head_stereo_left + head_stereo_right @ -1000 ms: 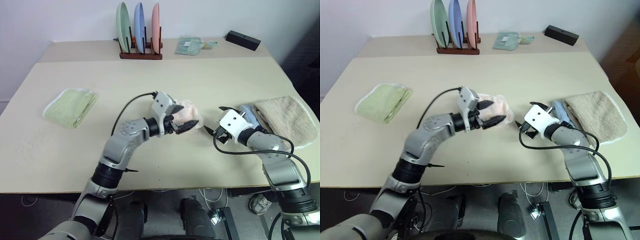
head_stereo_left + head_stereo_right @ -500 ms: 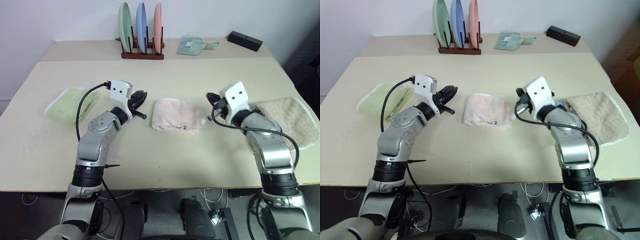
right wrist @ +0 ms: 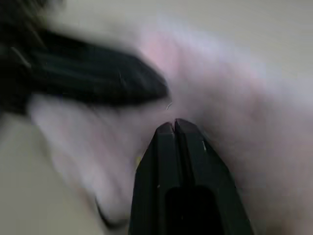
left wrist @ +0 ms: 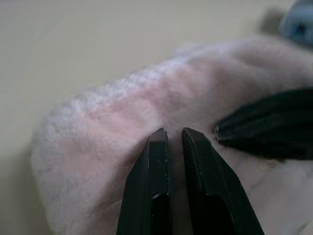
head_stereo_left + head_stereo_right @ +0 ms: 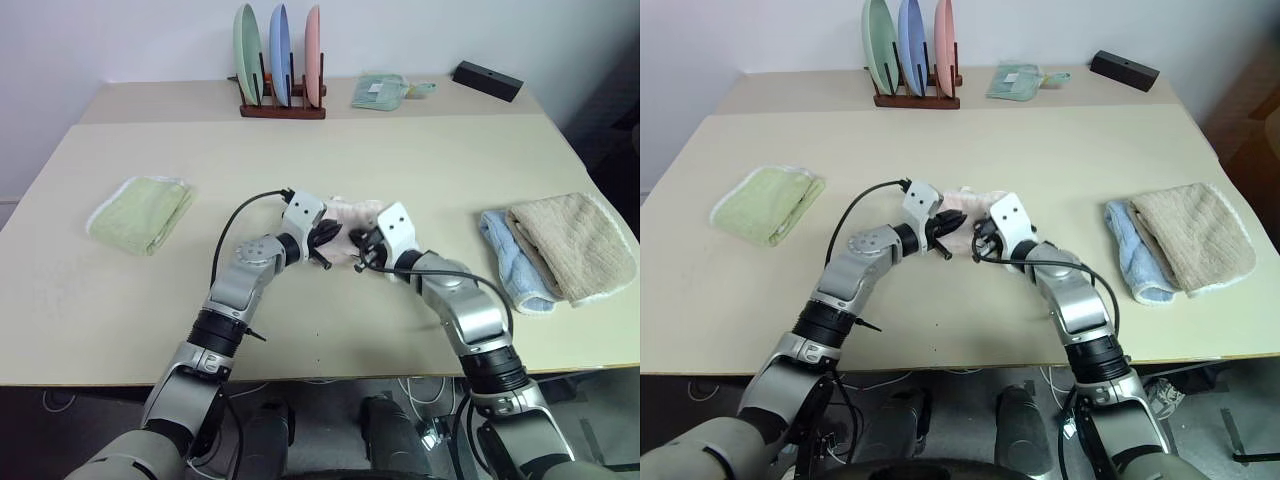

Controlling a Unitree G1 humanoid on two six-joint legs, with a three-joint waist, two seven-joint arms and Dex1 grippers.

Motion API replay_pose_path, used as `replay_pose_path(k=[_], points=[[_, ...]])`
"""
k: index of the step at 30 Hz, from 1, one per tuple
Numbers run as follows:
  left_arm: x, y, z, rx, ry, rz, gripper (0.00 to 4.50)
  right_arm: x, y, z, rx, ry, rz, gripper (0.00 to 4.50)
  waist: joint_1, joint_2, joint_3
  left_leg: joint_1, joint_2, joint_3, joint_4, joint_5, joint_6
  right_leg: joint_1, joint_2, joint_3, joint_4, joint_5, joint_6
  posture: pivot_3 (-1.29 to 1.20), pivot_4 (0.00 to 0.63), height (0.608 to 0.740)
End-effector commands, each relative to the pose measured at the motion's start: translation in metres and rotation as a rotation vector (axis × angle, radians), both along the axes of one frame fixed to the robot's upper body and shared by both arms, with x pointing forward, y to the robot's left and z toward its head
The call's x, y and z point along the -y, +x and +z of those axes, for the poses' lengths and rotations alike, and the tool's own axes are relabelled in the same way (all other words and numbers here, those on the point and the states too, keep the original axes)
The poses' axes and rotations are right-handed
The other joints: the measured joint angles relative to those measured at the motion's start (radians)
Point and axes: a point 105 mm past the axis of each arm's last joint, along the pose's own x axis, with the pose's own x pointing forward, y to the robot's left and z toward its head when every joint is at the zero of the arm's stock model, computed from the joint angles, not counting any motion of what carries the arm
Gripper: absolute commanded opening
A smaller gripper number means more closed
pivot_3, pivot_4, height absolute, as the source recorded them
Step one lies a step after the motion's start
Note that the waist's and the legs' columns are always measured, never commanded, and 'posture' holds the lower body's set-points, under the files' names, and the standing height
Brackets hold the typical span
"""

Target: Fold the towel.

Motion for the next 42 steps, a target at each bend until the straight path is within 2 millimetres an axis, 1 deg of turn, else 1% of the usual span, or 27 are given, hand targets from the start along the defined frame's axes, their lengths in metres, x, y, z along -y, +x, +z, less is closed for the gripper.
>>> replay_pose_path(k=[1,4,7,9,10,11,13,14,16,17,19,20,23,25,26,28,32,36,37,39,42], points=[[-0.001,0.003,-0.006,0.009,-0.002,0.023,0.46,0.011,0.007,-0.008,-0.006,-0.006,-0.065,0.02,0.000,0.000,0.000,0.001,0.000,0.000,0.000,0.000,0.000,0.001,0.000,0.000,0.000,0.000,0.000,0.00,0.150,0.740],[-0.006,0.002,-0.018,-0.013,0.003,0.042,0.46,0.016,0.005,-0.018,-0.030,-0.009,-0.078,0.02,0.000,0.000,-0.001,0.002,0.000,0.000,0.001,0.000,0.000,0.002,0.000,0.000,0.001,0.000,0.000,0.00,0.150,0.740],[-0.009,-0.002,-0.026,-0.024,0.010,0.044,0.46,0.019,0.003,-0.020,-0.027,-0.014,-0.081,0.02,0.000,0.000,-0.002,0.002,0.000,0.000,0.001,0.000,0.000,0.002,0.000,0.000,0.002,0.000,0.000,0.00,0.150,0.740],[-0.010,-0.003,-0.022,-0.012,-0.022,0.048,0.46,0.020,0.002,-0.011,0.008,-0.001,-0.080,0.02,0.001,0.000,-0.003,0.003,0.000,0.000,0.001,0.000,0.000,0.002,0.000,0.000,0.003,0.000,0.000,0.00,0.150,0.740],[-0.012,-0.004,-0.017,0.001,-0.055,0.053,0.46,0.021,0.002,-0.003,0.035,0.014,-0.080,0.02,0.001,0.000,-0.003,0.003,0.000,0.000,0.001,0.000,0.000,0.002,0.000,0.000,0.003,0.000,0.000,0.00,0.150,0.740],[-0.015,-0.005,-0.005,0.017,-0.115,0.068,0.46,0.023,0.001,0.011,0.080,0.033,-0.072,0.02,0.000,0.000,-0.003,0.003,0.000,0.000,0.001,0.000,0.000,0.002,0.000,0.000,0.003,0.000,0.000,0.00,0.150,0.740],[-0.021,-0.006,0.009,0.035,-0.186,0.088,0.46,0.026,-0.002,0.028,0.136,0.047,-0.061,0.02,0.000,0.000,-0.003,0.002,0.000,0.000,0.001,0.000,0.000,0.002,0.000,0.000,0.003,0.000,0.000,0.00,0.150,0.740],[-0.027,-0.007,0.015,0.040,-0.208,0.103,0.46,0.027,-0.005,0.037,0.165,0.039,-0.047,0.26,0.000,0.000,-0.002,0.002,0.000,0.000,0.001,0.000,0.000,0.001,0.000,0.000,0.003,0.000,0.000,0.00,0.150,0.740],[-0.046,-0.009,0.023,0.029,-0.241,0.151,0.46,0.028,-0.016,0.057,0.231,0.002,0.013,0.88,0.000,0.000,-0.002,0.001,0.000,0.000,0.001,0.000,0.000,0.000,0.000,0.000,0.004,0.000,0.000,0.00,0.150,0.740],[-0.053,-0.013,0.024,0.013,-0.250,0.157,0.70,0.028,-0.022,0.063,0.250,-0.015,0.045,1.31,-0.003,0.000,-0.002,0.001,0.000,0.000,0.001,0.000,0.000,-0.001,0.000,0.000,0.004,0.000,0.000,0.00,0.150,0.740],[-0.060,-0.017,0.022,-0.021,-0.245,0.163,1.33,0.026,-0.029,0.069,0.264,-0.043,0.085,2.32,-0.006,0.000,-0.002,0.001,0.000,0.000,0.000,0.000,0.000,-0.001,0.000,0.000,0.005,0.000,0.000,0.00,0.150,0.740],[-0.064,-0.020,0.019,-0.051,-0.238,0.169,1.78,0.025,-0.033,0.071,0.278,-0.072,0.111,2.81,-0.005,0.000,-0.002,0.001,0.000,0.000,0.000,0.000,0.000,-0.001,0.000,0.000,0.006,0.000,0.000,0.00,0.150,0.740],[-0.073,-0.021,0.010,-0.141,-0.251,0.228,3.41,0.018,-0.045,0.074,0.300,-0.146,0.198,4.37,0.000,0.000,-0.002,0.001,0.000,0.000,0.001,0.000,0.000,-0.001,0.000,0.000,0.006,-0.001,0.001,0.00,0.150,0.740],[-0.071,-0.021,0.008,-0.202,-0.293,0.243,4.42,0.014,-0.049,0.073,0.311,-0.184,0.239,4.39,0.003,0.000,-0.001,0.001,0.000,0.000,0.001,0.000,0.000,0.000,0.000,0.000,0.006,-0.001,0.001,0.00,0.150,0.740],[-0.067,-0.020,0.009,-0.231,-0.320,0.241,4.47,0.012,-0.050,0.072,0.315,-0.198,0.252,4.39,0.004,0.000,-0.001,0.001,0.000,0.000,0.001,0.000,0.000,0.000,0.000,0.000,0.006,-0.001,0.001,0.00,0.150,0.740],[-0.051,-0.024,0.007,-0.306,-0.362,0.206,4.47,0.006,-0.053,0.069,0.325,-0.228,0.291,4.39,0.004,-0.001,-0.001,0.001,0.000,0.000,0.001,0.000,0.000,0.000,0.000,0.000,0.005,-0.001,0.001,0.00,0.150,0.740],[-0.018,-0.033,0.004,-0.387,-0.375,0.113,4.47,-0.001,-0.056,0.065,0.331,-0.243,0.318,4.39,0.005,-0.001,-0.001,0.001,0.000,0.000,0.001,0.000,0.000,0.000,0.000,0.000,0.005,-0.001,0.001,0.00,0.150,0.740],[-0.002,-0.032,-0.002,-0.419,-0.362,0.096,4.47,-0.002,-0.057,0.063,0.336,-0.250,0.317,4.39,0.006,-0.001,-0.001,0.001,0.000,0.000,0.001,0.000,0.000,0.000,0.000,0.000,0.005,-0.001,0.001,0.00,0.150,0.740],[0.000,-0.030,-0.002,-0.416,-0.367,0.101,4.23,-0.002,-0.058,0.063,0.336,-0.251,0.316,4.39,0.007,-0.001,-0.001,0.001,0.000,0.000,0.001,0.000,0.000,0.000,0.000,0.000,0.005,-0.001,0.001,0.00,0.150,0.740],[0.004,-0.026,0.002,-0.410,-0.409,0.107,3.59,-0.001,-0.060,0.062,0.335,-0.256,0.311,4.39,0.008,-0.001,-0.001,0.001,0.000,0.000,0.001,0.000,0.000,0.000,0.000,0.000,0.005,0.000,0.001,0.00,0.150,0.740],[0.007,-0.023,0.006,-0.400,-0.432,0.110,2.03,0.003,-0.061,0.060,0.334,-0.268,0.291,4.39,0.007,-0.001,-0.001,0.001,0.000,0.000,0.001,0.000,0.000,0.001,0.000,0.000,0.004,0.000,0.001,0.00,0.150,0.740]])
